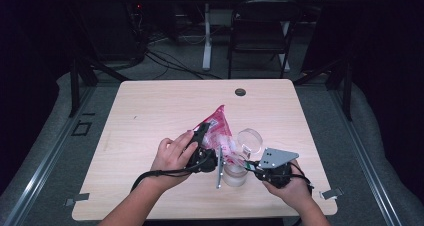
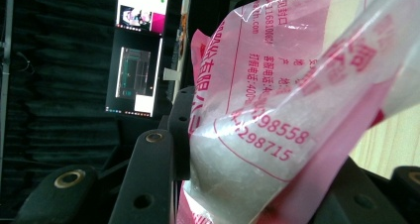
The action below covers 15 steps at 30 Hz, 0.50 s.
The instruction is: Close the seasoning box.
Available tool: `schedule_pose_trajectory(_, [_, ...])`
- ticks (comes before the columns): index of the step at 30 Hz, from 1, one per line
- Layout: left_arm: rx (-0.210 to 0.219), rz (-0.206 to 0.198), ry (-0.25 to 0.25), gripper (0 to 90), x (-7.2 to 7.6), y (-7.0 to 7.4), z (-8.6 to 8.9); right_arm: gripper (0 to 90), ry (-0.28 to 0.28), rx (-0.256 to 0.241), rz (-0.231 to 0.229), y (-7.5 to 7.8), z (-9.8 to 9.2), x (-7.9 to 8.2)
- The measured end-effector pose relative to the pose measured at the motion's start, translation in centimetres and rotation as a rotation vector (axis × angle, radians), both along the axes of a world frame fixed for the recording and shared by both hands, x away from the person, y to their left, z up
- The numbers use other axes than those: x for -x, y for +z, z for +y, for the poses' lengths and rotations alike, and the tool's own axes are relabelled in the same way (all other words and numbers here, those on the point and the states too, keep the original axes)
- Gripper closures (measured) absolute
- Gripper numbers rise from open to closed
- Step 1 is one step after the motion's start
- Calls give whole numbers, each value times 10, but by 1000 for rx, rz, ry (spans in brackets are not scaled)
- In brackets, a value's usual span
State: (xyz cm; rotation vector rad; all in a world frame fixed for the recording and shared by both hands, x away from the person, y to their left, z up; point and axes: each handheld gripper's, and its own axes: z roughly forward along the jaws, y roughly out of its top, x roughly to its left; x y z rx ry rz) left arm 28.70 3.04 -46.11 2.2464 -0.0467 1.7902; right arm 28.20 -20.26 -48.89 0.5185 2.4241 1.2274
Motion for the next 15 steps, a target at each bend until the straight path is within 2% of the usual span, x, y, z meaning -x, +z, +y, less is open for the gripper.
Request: schedule_pose_trajectory(15, [3, -3, 2, 651, 0, 1, 1, 899, 0, 2, 0, 0, 1, 0])
